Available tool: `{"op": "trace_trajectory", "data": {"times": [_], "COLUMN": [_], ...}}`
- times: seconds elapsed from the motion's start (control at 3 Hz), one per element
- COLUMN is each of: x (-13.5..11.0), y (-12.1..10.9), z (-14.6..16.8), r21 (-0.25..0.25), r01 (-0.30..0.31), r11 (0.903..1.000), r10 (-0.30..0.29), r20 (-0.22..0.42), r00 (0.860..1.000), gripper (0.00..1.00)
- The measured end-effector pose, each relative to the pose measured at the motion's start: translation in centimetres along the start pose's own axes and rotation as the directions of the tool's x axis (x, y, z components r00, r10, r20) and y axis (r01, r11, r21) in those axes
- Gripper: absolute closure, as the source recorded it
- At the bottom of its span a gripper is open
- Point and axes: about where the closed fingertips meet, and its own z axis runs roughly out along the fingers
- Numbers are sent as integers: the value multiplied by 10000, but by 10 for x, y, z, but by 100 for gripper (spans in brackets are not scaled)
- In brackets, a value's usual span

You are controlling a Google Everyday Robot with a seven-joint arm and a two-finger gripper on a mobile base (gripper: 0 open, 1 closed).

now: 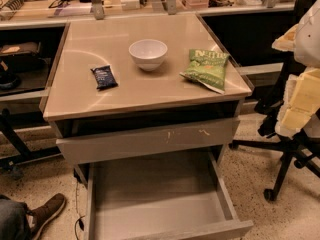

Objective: Place rxbar blueberry into middle drawer

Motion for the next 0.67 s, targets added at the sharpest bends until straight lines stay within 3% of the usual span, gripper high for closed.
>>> {"op": "trace_trajectory", "data": {"times": [0.33,0.67], "x": [0,-30], "y": [0,-12], "z": [0,9], "r21": [1,160], "r01": [2,547], "r11": [10000,9984], "r10": [-2,-549], "r20": [1,114], "r00": [10000,9984], "gripper": [0,0]}}
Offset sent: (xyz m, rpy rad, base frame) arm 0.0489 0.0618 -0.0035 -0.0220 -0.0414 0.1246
